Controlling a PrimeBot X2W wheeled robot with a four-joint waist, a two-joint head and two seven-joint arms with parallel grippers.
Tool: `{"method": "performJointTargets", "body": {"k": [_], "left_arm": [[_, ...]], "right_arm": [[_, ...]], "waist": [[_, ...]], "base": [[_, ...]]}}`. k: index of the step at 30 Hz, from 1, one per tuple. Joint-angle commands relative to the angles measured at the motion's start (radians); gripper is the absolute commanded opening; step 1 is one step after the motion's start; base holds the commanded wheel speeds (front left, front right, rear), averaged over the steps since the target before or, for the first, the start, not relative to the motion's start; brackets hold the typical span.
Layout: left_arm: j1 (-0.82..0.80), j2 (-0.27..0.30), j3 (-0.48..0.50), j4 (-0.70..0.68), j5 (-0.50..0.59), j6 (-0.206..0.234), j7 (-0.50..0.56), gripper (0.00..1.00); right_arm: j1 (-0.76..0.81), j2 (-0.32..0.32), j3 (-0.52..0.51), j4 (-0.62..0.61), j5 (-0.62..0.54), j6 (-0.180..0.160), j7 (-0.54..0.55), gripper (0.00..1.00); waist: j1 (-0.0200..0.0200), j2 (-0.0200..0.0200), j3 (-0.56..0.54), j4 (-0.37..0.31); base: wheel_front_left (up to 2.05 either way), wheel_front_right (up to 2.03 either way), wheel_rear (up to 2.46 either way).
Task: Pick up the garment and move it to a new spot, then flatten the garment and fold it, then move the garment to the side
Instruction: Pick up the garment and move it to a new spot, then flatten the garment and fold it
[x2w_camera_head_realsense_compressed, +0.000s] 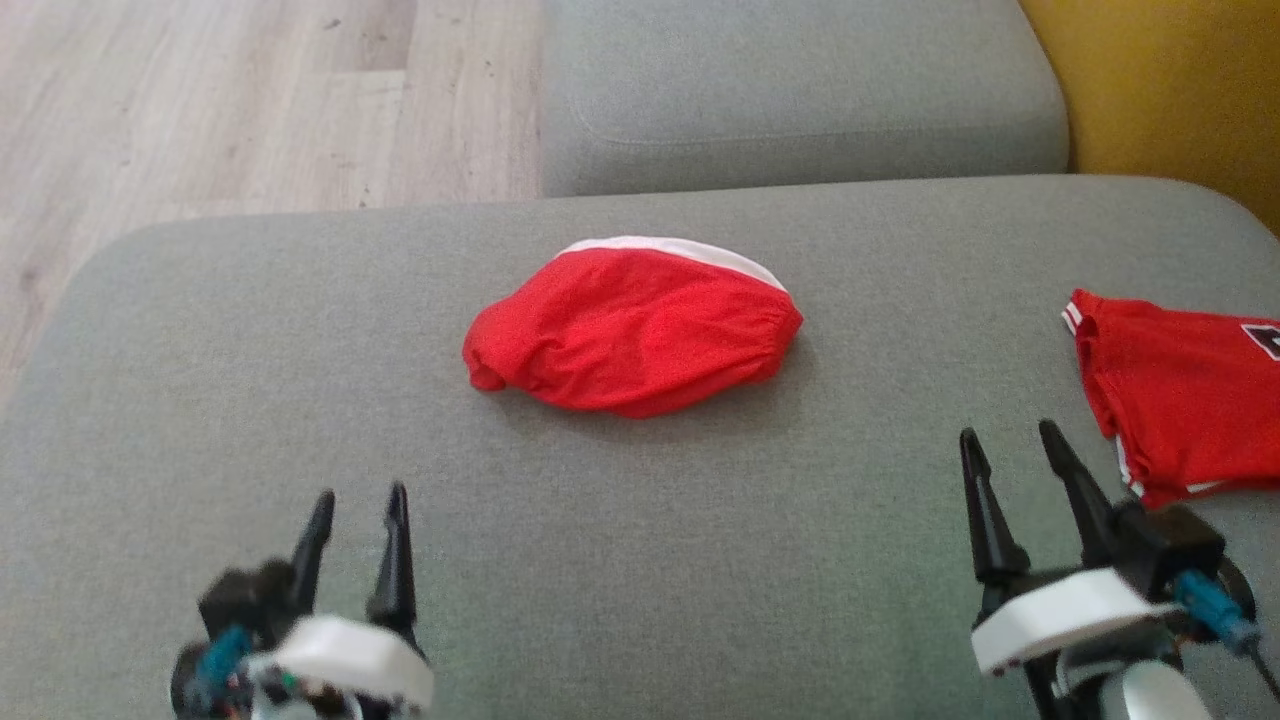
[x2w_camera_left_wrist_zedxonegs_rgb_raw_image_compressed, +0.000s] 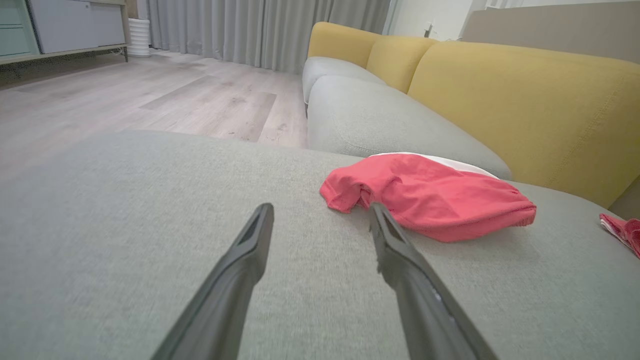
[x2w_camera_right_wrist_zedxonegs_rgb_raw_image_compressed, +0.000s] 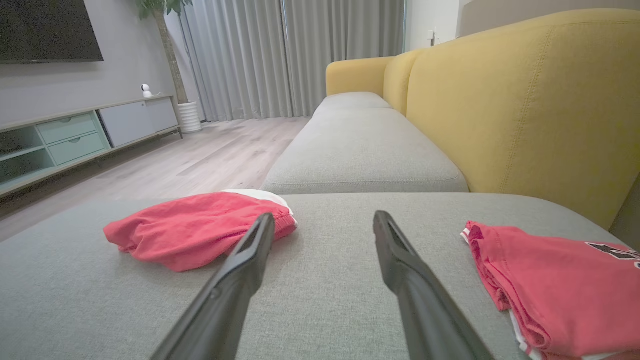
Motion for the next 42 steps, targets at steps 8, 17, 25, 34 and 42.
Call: {"method": "performJointTargets", "body": {"k": [8, 17, 25, 34, 42], "left_arm": [[0.145, 0.020, 0.058, -0.194, 0.036, 0.102, -0.018, 1.00], [0.189, 0.039, 0.056, -0.250, 0.061, 0.138, -0.018, 1.00], [0.189, 0.044, 0.059, -0.261, 0.060, 0.145, -0.015, 1.00], [0.190, 0.047, 0.057, -0.264, 0.054, 0.145, -0.014, 1.00], [0.184, 0.046, 0.050, -0.264, 0.055, 0.146, -0.012, 1.00]], "right_arm": [[0.049, -0.005, 0.032, -0.014, 0.017, 0.007, -0.032, 1.00], [0.061, -0.005, 0.050, 0.012, 0.036, 0.007, -0.041, 1.00], [0.052, -0.005, 0.057, 0.040, 0.041, 0.007, -0.048, 1.00], [0.047, -0.005, 0.050, 0.050, 0.033, 0.007, -0.049, 1.00], [0.027, -0.005, 0.044, 0.050, 0.008, 0.007, -0.040, 1.00]], "waist": [[0.0002, -0.0001, -0.017, 0.013], [0.0002, -0.0001, -0.019, 0.016], [0.0002, -0.0001, -0.018, 0.021], [0.0002, -0.0001, -0.013, 0.026], [0.0002, -0.0001, 0.006, 0.043]], "base": [[0.00, 0.00, 0.00], [0.00, 0.00, 0.00], [0.00, 0.00, 0.00], [0.00, 0.00, 0.00], [0.00, 0.00, 0.00]]}}
